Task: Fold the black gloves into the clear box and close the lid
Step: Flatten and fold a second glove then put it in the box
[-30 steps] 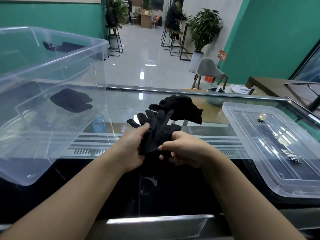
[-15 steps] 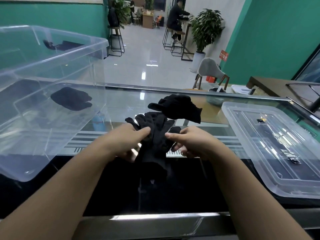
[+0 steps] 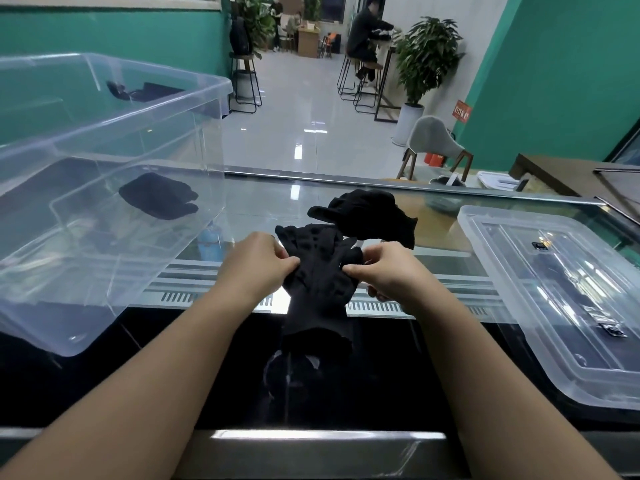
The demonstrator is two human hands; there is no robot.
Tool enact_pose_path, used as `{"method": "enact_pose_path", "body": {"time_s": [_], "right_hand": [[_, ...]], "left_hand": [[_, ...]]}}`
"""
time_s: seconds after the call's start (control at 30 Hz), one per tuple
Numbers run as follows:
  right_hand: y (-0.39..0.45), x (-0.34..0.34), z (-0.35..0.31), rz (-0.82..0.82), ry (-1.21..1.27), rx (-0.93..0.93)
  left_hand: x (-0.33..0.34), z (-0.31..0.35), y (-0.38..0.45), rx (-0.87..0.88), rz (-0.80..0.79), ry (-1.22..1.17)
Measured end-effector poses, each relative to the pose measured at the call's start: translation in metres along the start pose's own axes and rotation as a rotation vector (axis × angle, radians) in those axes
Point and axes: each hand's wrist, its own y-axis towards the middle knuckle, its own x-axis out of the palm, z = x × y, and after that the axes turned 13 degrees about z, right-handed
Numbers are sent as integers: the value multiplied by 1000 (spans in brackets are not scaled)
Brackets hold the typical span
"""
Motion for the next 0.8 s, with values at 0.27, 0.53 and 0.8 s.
{"method": "enact_pose_path", "body": {"time_s": [0.27,0.53,0.8], "right_hand": [[12,3,5,133,-187,-91],[35,21,-22,147,-305,-64],[45,31,-17,178,-217,-220]], "left_hand": [[-3,-7,-1,21,70,-3],[0,-2,-3,52,84,31],[-7,-8,6,14,38,16]]}}
